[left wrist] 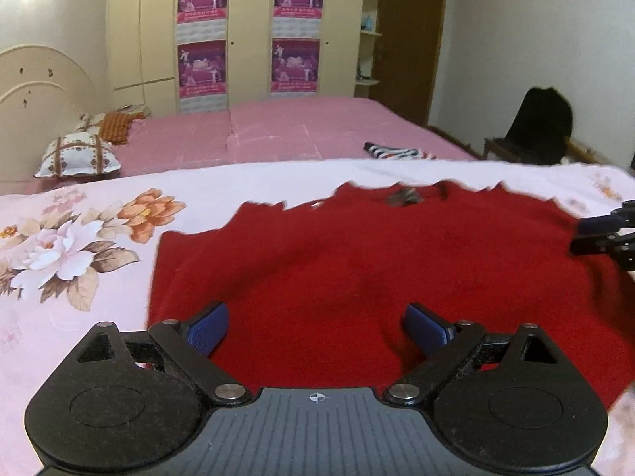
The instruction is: Fold small clothes
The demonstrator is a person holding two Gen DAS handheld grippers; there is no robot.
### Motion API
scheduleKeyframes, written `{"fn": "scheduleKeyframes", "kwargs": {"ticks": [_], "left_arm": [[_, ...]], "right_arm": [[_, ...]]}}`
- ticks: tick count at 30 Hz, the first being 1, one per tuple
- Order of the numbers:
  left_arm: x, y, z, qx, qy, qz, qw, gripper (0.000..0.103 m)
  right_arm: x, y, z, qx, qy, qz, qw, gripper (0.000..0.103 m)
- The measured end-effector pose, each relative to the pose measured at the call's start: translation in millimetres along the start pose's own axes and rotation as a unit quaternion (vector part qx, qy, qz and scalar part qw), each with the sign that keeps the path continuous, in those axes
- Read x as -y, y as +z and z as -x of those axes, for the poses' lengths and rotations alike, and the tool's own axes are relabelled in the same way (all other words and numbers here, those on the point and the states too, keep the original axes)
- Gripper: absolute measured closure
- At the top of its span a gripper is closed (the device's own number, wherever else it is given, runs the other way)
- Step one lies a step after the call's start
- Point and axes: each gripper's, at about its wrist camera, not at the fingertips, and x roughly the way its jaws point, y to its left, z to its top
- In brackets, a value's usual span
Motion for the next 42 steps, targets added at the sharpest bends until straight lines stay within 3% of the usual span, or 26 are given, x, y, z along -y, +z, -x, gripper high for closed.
{"fn": "scheduleKeyframes", "kwargs": {"ticks": [2, 6, 10, 15, 19, 22, 31, 35, 38, 42], "left_arm": [[13.5, -2.6, 17.6, 0.011, -0.017, -0.002, 0.9998, 0.008], [44.1, -16.3, 24.6, 0.007, -0.043, -0.012, 0.999, 0.008], [53.2, -28.6, 25.8, -0.007, -0.017, -0.031, 0.9993, 0.008], [35.4, -29.5, 37.5, -0.028, 0.018, -0.035, 0.9988, 0.008], [27.2, -33.1, 46.2, -0.037, 0.023, -0.03, 0.9986, 0.008], [28.0, -32.2, 52.7, -0.03, 0.022, -0.019, 0.9991, 0.008], [51.6, -28.7, 68.0, -0.018, 0.008, -0.014, 0.9997, 0.008], [59.6, -40.0, 62.5, -0.043, -0.005, -0.013, 0.999, 0.008], [53.0, -54.3, 59.1, -0.055, 0.013, -0.003, 0.9984, 0.008], [35.2, -61.9, 71.0, -0.048, 0.025, 0.003, 0.9985, 0.008]], "right_arm": [[-11.8, 2.5, 16.5, 0.025, 0.008, -0.007, 1.0, 0.065], [-61.8, -7.1, 29.3, 0.026, 0.053, 0.028, 0.998, 0.065], [-100.7, -21.8, 20.0, -0.002, 0.057, 0.071, 0.996, 0.065], [-78.9, -35.9, 24.7, -0.015, 0.023, 0.051, 0.998, 0.065], [-56.6, -38.0, 30.3, -0.032, 0.01, 0.02, 0.999, 0.064], [-61.4, -34.7, 38.9, -0.019, 0.003, 0.013, 1.0, 0.064], [-113.3, -24.1, 39.9, -0.001, 0.051, 0.023, 0.998, 0.064], [-130.6, -30.7, 36.5, -0.009, 0.054, 0.035, 0.998, 0.064], [-128.0, -38.5, 34.4, -0.021, 0.04, 0.037, 0.998, 0.062], [-94.6, -55.8, 47.7, -0.024, 0.013, 0.01, 1.0, 0.061]]}}
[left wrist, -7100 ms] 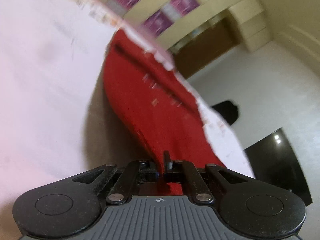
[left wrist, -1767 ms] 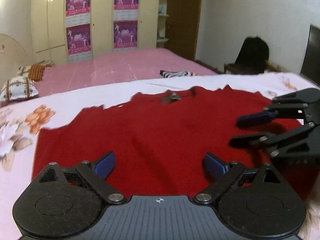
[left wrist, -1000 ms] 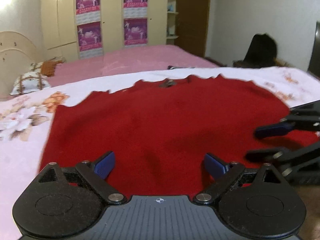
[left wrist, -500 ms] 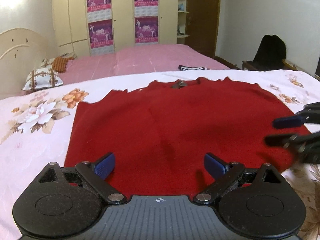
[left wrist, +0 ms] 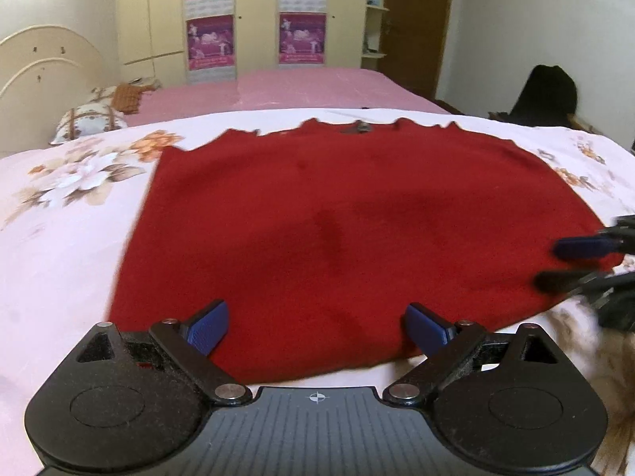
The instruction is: Fold small clothes
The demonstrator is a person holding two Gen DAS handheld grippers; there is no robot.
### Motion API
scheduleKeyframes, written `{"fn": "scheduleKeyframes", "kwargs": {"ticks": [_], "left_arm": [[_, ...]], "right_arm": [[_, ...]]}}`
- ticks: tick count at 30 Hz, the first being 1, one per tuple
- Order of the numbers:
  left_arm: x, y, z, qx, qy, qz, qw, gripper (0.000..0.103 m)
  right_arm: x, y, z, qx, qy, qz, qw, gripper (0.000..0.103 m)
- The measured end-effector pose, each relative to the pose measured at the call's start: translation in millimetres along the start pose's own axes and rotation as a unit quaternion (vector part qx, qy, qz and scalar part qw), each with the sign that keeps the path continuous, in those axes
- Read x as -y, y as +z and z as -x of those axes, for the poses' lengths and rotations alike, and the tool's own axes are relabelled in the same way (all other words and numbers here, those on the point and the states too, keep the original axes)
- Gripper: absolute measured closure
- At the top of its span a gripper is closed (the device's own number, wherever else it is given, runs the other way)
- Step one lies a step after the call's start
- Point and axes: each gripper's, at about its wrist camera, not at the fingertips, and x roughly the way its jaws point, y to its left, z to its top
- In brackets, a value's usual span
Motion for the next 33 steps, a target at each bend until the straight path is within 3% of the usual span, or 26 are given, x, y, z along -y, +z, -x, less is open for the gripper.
{"fn": "scheduleKeyframes", "kwargs": {"ticks": [6, 12, 15, 16, 17, 18, 22, 25, 29, 33], "left_arm": [[-24.2, -8.8, 7.0, 0.004, -0.001, 0.01, 0.9999, 0.008], [-24.7, -5.4, 2.9, 0.001, 0.001, 0.017, 0.9999, 0.008], [-25.6, -3.9, 3.4, 0.0, -0.003, 0.023, 0.9997, 0.008], [-26.4, -4.3, 3.5, -0.001, -0.004, 0.023, 0.9997, 0.008], [-26.5, -4.9, 3.1, -0.003, -0.005, 0.02, 0.9998, 0.008], [-26.2, -5.2, 1.6, -0.008, -0.005, 0.014, 0.9999, 0.008], [-26.5, -3.4, -3.9, -0.018, -0.004, -0.005, 0.9998, 0.004], [-23.6, -2.0, 4.5, -0.005, 0.006, 0.0, 1.0, 0.003], [-14.7, -2.5, 27.0, 0.044, -0.002, 0.018, 0.9989, 0.003], [-11.0, -15.4, 5.1, 0.009, -0.005, 0.016, 0.9998, 0.003]], "right_arm": [[67.5, -43.8, 32.2, -0.012, -0.044, -0.079, 0.996, 0.061], [83.5, -48.4, 58.3, 0.036, -0.052, -0.136, 0.989, 0.061], [93.9, -49.0, 48.8, 0.012, -0.053, -0.161, 0.985, 0.063], [95.0, -49.2, 46.0, 0.007, -0.041, -0.167, 0.985, 0.068], [97.7, -50.8, 43.9, -0.002, -0.022, -0.174, 0.984, 0.088], [100.3, -52.8, 42.7, -0.007, -0.007, -0.178, 0.984, 0.094], [110.5, -61.5, 40.6, -0.018, -0.043, -0.182, 0.982, 0.095], [110.9, -59.8, 41.1, -0.019, -0.038, -0.175, 0.984, 0.094], [95.6, -44.9, 65.0, 0.037, -0.054, -0.147, 0.987, 0.083], [62.2, -35.3, 52.3, 0.038, -0.042, -0.079, 0.995, 0.081]]}}
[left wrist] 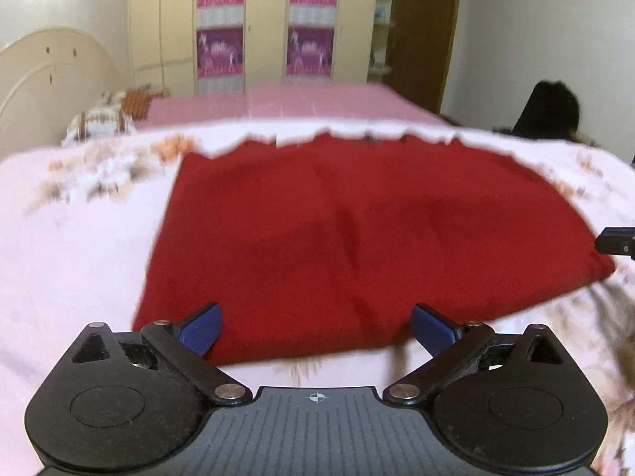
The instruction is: Fold small clothes
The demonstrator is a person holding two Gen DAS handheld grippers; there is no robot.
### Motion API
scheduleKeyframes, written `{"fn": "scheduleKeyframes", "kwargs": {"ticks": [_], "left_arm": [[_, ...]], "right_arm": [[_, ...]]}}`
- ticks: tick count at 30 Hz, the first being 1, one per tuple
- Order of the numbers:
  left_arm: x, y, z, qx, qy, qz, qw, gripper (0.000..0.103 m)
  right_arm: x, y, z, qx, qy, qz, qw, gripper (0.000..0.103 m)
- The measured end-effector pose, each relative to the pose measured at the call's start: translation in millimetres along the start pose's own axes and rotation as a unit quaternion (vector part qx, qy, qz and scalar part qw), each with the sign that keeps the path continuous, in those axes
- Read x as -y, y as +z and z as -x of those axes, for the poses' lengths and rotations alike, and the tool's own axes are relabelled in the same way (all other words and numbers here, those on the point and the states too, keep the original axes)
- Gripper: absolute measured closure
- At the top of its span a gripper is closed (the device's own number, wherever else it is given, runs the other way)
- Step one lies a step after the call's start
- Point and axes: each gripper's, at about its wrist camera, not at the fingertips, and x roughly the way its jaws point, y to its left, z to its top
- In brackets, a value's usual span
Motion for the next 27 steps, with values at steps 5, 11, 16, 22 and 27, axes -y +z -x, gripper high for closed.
{"fn": "scheduleKeyframes", "kwargs": {"ticks": [5, 11, 16, 22, 27], "left_arm": [[5.5, 1.8, 23.5, 0.023, 0.012, -0.016, 0.9995, 0.002], [-16.3, -10.8, 13.3, 0.0, 0.018, 0.019, 0.9997, 0.002], [-9.6, -3.0, 28.3, 0.035, 0.027, 0.031, 0.9985, 0.002], [-9.8, -1.6, 1.1, -0.007, 0.05, 0.012, 0.9987, 0.0], [-8.3, -0.8, 2.8, -0.014, 0.049, 0.013, 0.9986, 0.0]], "right_arm": [[-21.6, -6.8, -22.8, -0.045, -0.033, 0.05, 0.997, 0.079], [-24.3, -0.1, -22.1, -0.031, -0.012, 0.032, 0.999, 0.074], [-21.5, 8.3, -20.6, -0.032, -0.006, 0.011, 0.999, 0.072], [-22.4, 1.3, -38.9, -0.063, -0.007, 0.021, 0.998, 0.067], [-18.7, 3.1, -34.9, -0.071, -0.001, 0.007, 0.997, 0.062]]}}
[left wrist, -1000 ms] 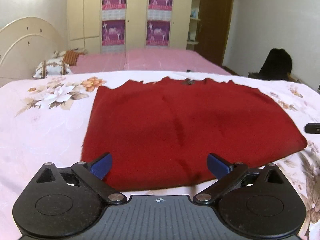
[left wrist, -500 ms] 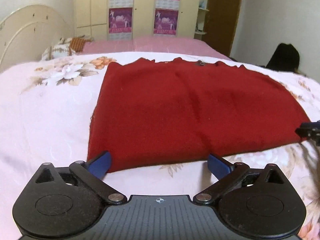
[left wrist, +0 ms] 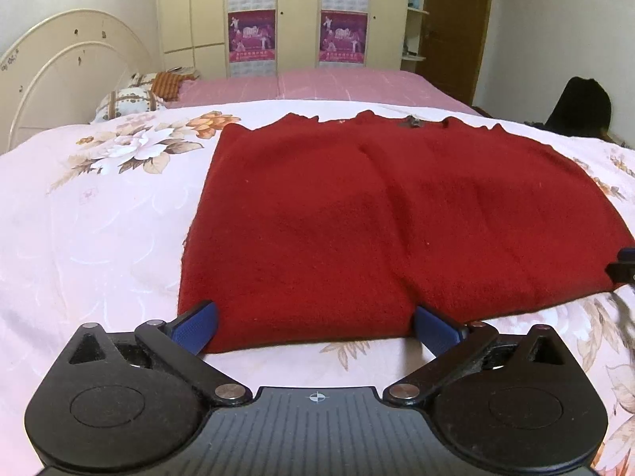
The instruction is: Fold small clothes
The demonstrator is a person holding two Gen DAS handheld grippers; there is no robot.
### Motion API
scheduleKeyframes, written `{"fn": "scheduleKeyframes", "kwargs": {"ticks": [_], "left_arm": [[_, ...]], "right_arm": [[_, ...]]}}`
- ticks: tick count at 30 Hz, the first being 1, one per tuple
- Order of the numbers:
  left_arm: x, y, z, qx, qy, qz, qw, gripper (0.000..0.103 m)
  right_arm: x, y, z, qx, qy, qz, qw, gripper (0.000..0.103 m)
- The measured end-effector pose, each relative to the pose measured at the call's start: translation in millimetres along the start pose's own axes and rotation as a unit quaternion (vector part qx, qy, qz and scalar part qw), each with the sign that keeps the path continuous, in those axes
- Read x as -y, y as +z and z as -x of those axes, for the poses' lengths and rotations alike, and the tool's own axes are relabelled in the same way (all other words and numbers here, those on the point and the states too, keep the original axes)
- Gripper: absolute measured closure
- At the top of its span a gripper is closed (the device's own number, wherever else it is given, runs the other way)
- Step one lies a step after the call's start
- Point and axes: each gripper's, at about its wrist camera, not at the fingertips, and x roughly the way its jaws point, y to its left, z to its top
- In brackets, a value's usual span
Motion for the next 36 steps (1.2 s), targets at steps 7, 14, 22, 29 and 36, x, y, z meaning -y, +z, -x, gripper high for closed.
{"fn": "scheduleKeyframes", "kwargs": {"ticks": [7, 14, 22, 29, 36], "left_arm": [[-2.6, 2.5, 15.2, -0.009, 0.001, 0.006, 0.9999, 0.0], [-43.1, -23.6, 36.4, -0.004, -0.145, 0.264, 0.9536, 0.002], [-68.4, -47.4, 21.3, 0.054, -0.162, 0.445, 0.8793, 0.005], [-68.5, -28.8, -1.7, 0.08, -0.134, 0.437, 0.8859, 0.005], [-69.9, -9.4, -13.6, 0.127, -0.086, 0.406, 0.9007, 0.008]], "right_arm": [[2.7, 3.1, 13.1, 0.011, 0.008, -0.023, 1.0, 0.061], [-4.6, 5.1, 32.4, 0.03, 0.015, -0.015, 0.999, 0.057], [-17.6, 12.9, 42.5, 0.044, 0.03, -0.004, 0.999, 0.055], [-28.7, 28.0, 29.6, 0.049, 0.048, -0.005, 0.998, 0.055], [-44.7, 53.7, -5.9, 0.071, 0.072, -0.011, 0.995, 0.076]]}}
